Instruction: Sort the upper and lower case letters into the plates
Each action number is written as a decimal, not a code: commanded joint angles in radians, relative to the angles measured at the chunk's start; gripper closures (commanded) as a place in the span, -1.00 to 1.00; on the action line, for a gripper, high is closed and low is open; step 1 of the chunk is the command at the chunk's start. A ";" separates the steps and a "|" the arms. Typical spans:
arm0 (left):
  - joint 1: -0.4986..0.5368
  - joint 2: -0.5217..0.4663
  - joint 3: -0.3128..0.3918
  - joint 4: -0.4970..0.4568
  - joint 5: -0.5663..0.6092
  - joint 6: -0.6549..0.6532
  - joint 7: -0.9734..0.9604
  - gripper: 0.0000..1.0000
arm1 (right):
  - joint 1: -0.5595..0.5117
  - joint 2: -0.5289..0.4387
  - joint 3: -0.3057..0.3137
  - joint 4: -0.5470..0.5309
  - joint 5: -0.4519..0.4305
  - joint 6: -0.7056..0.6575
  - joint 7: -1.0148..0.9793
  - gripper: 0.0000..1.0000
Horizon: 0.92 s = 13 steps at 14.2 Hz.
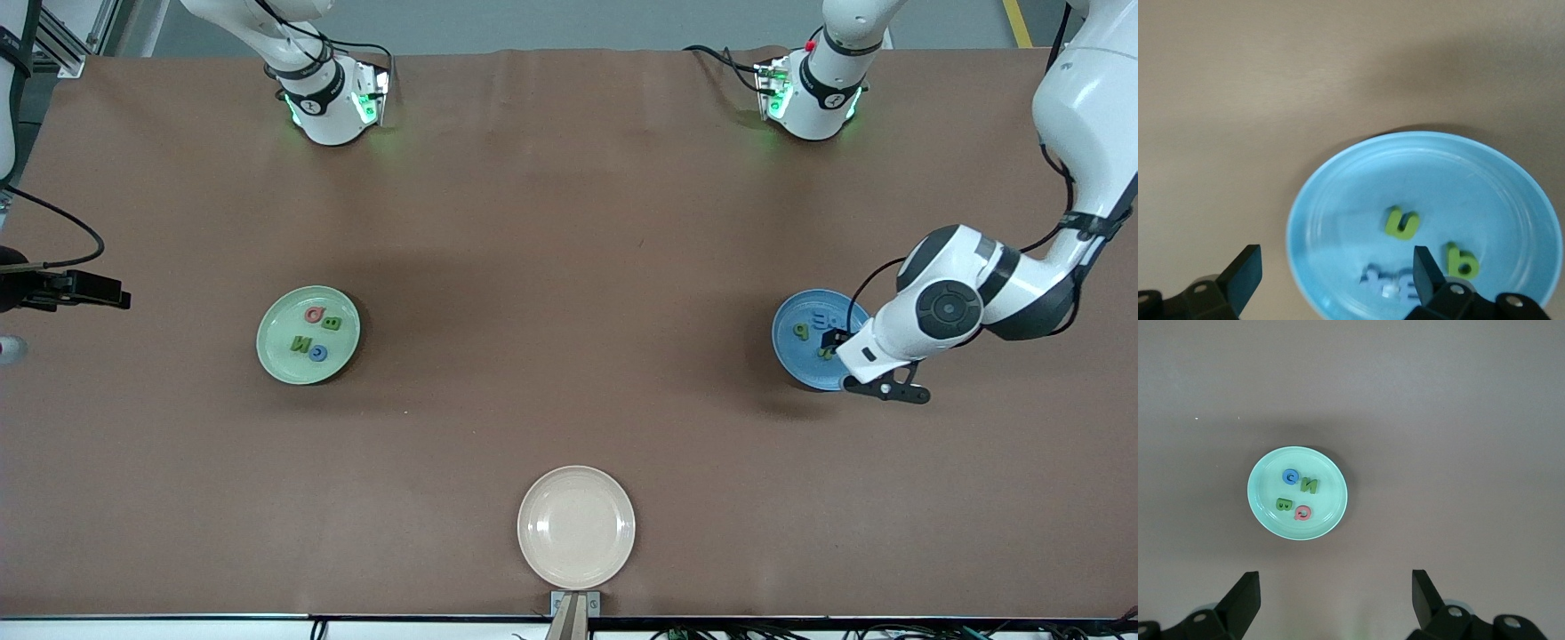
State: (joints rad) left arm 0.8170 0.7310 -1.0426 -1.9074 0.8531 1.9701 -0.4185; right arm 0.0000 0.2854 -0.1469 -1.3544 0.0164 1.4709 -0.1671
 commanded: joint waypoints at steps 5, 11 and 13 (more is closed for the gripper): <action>0.008 -0.022 -0.016 0.025 -0.051 -0.034 0.015 -1.00 | -0.012 -0.158 0.024 -0.112 0.011 -0.014 -0.009 -1.00; 0.011 -0.021 -0.016 0.037 -0.057 -0.036 0.001 -1.00 | -0.002 -0.270 0.026 -0.167 0.008 -0.041 0.018 -1.00; 0.010 -0.022 -0.016 0.041 -0.074 -0.039 0.009 -1.00 | 0.003 -0.284 0.053 -0.161 0.005 -0.063 0.063 -1.00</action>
State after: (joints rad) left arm 0.8241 0.7196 -1.0527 -1.8768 0.8064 1.9523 -0.4195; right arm 0.0007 0.0448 -0.1233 -1.4775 0.0169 1.4129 -0.1495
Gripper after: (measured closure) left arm 0.000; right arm 0.000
